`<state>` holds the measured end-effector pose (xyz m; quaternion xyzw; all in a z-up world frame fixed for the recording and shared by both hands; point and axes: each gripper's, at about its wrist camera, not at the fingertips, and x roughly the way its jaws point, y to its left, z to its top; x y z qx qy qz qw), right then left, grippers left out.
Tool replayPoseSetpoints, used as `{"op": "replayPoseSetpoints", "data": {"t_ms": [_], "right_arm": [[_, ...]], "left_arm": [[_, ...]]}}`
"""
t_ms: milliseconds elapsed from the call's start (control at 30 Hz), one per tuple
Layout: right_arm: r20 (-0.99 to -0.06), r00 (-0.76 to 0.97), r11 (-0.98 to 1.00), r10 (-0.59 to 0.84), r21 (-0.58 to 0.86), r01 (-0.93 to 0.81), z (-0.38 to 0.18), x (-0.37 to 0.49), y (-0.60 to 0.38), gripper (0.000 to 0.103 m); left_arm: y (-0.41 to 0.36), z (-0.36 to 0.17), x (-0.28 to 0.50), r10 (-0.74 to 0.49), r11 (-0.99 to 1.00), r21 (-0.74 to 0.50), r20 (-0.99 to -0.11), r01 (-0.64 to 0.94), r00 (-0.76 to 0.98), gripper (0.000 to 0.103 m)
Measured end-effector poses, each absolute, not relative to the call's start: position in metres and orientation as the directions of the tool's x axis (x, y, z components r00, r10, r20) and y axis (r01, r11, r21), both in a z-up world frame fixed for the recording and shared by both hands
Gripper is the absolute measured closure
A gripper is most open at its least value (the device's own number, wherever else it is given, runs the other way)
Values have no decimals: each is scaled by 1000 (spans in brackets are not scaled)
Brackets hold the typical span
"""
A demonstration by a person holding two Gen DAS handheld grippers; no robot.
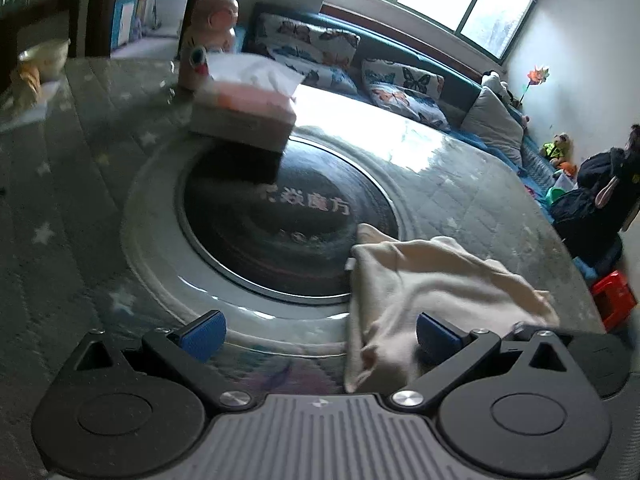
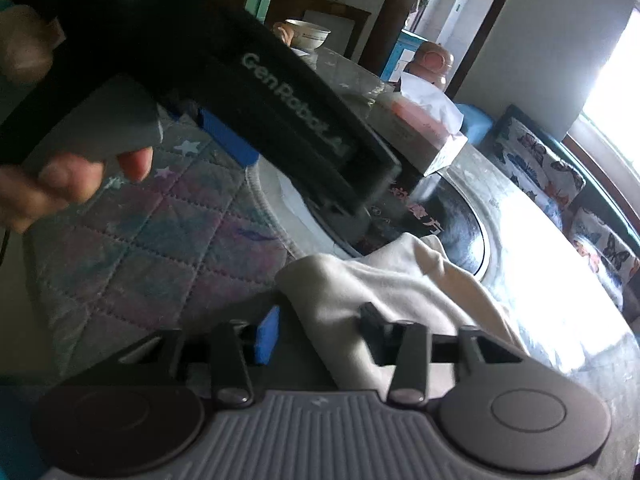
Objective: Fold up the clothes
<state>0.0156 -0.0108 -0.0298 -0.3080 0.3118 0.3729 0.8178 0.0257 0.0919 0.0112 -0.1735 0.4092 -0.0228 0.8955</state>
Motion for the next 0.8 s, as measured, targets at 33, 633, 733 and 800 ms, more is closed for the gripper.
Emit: {"op": "replayPoseSetpoints", "data": {"t_ms": [33, 633, 733, 800], "right_arm": [[-741, 517, 549, 428, -242, -800, -29, 20, -13, 82], [-621, 417, 644, 664, 191, -741, 14, 51, -98, 94], [-635, 392, 632, 665, 200, -748, 11, 49, -100, 94], [-648, 379, 629, 661, 203, -750, 9, 51, -99, 92]], "left_arm": [[91, 10, 28, -197, 932, -348, -726, -104, 659, 0], [57, -19, 68, -485, 741, -654, -676, -151, 555, 36], [55, -25, 72, -494, 733, -662, -677, -158, 546, 66], [56, -26, 75, -485, 740, -654, -682, -159, 548, 77]]}}
